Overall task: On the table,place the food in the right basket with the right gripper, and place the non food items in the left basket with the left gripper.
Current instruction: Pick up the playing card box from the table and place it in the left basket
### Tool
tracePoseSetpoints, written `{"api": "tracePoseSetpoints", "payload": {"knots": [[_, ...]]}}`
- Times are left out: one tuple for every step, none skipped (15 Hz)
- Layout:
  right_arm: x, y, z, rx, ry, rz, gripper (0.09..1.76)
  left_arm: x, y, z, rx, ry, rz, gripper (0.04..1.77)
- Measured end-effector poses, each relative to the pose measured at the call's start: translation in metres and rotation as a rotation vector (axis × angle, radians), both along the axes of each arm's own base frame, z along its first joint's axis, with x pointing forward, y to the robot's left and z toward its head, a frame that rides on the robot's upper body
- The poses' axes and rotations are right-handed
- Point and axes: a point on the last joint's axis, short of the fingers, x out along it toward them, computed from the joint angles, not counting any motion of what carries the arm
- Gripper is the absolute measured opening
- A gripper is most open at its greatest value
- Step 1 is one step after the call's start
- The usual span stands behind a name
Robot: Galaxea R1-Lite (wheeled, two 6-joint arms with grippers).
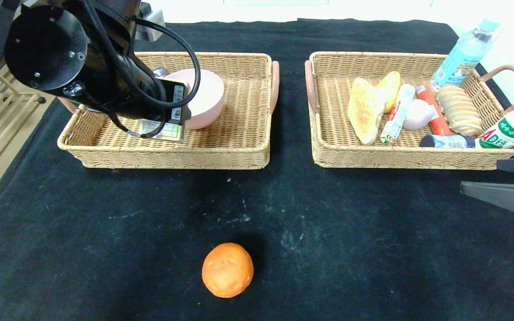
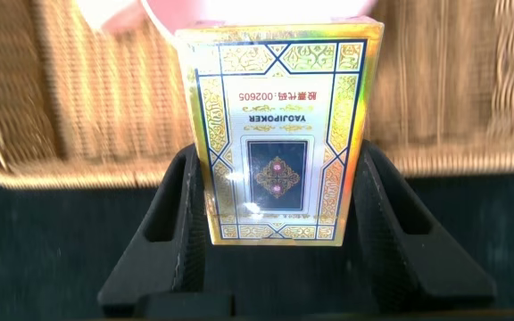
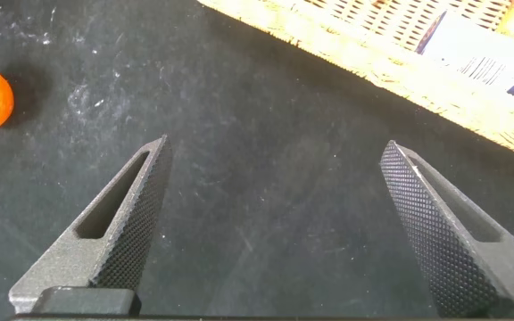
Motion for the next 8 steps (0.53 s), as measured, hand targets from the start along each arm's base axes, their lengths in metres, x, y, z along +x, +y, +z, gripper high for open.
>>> {"api": "tracePoseSetpoints", "payload": {"knots": [[0.000, 0.000, 0.000, 0.000, 0.000, 0.000, 1.71, 0.003, 0.002, 0.003, -0.016, -0.033, 0.000, 1.01], [0.000, 0.000, 0.000, 0.000, -0.001, -0.001, 1.71, 0.008, 0.003, 0.008, -0.036, -0.070, -0.021, 1.00], [0.000, 0.000, 0.000, 0.000, -0.001, -0.002, 1.71, 0.011, 0.005, 0.011, -0.051, -0.099, -0.043, 1.00], [0.000, 0.000, 0.000, 0.000, -0.002, -0.002, 1.71, 0.014, 0.007, 0.014, -0.059, -0.124, -0.055, 1.00], [-0.001, 0.000, 0.001, 0.001, -0.003, -0.002, 1.71, 0.018, 0.010, 0.016, -0.067, -0.151, -0.063, 1.00], [-0.001, 0.000, 0.001, 0.001, -0.003, -0.002, 1.71, 0.022, 0.012, 0.018, -0.076, -0.176, -0.068, 1.00], [-0.001, -0.001, 0.001, 0.001, -0.003, -0.003, 1.71, 0.026, 0.013, 0.019, -0.086, -0.201, -0.073, 1.00], [-0.001, -0.001, 0.001, 0.001, -0.005, -0.002, 1.71, 0.031, 0.016, 0.020, -0.091, -0.222, -0.078, 1.00]]}}
